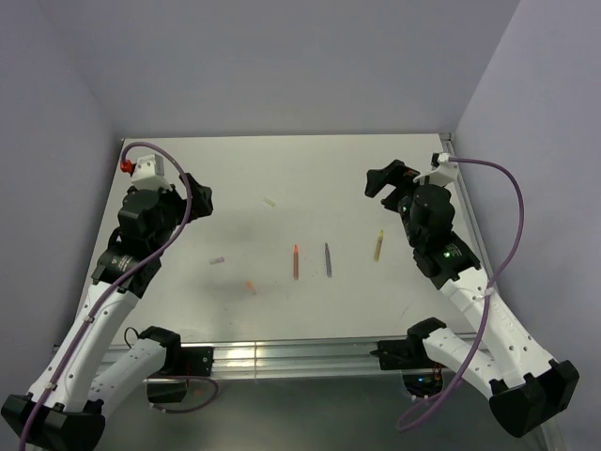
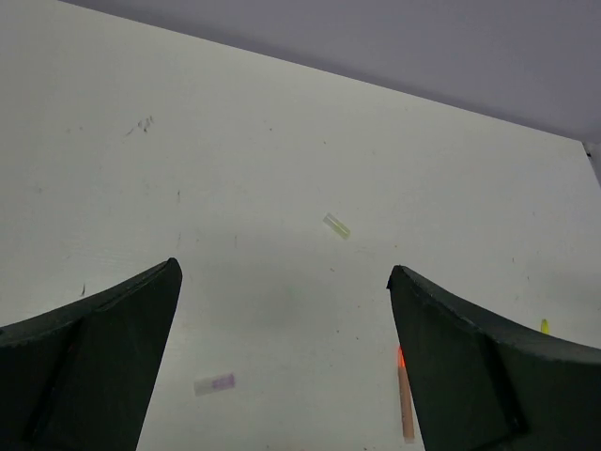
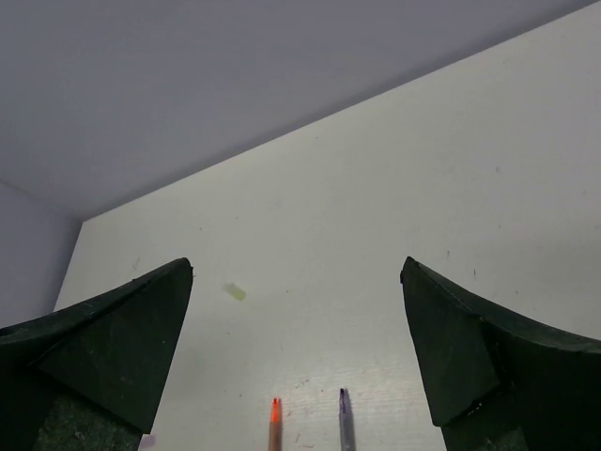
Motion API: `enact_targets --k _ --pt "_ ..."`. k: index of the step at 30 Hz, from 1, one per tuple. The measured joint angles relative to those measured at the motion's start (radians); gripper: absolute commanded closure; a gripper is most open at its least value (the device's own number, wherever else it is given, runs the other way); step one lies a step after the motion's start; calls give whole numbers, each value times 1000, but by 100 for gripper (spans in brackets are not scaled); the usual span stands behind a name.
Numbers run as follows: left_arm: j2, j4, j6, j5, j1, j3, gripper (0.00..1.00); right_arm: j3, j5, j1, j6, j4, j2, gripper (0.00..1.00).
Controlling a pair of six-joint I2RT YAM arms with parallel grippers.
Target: Insert the pens into the pen caps
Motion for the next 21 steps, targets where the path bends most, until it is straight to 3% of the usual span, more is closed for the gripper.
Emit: enact_targets --k 21 --pt "69 -58 -79 -115 21 1 4 0 -3 0 -11 -47 14 3"
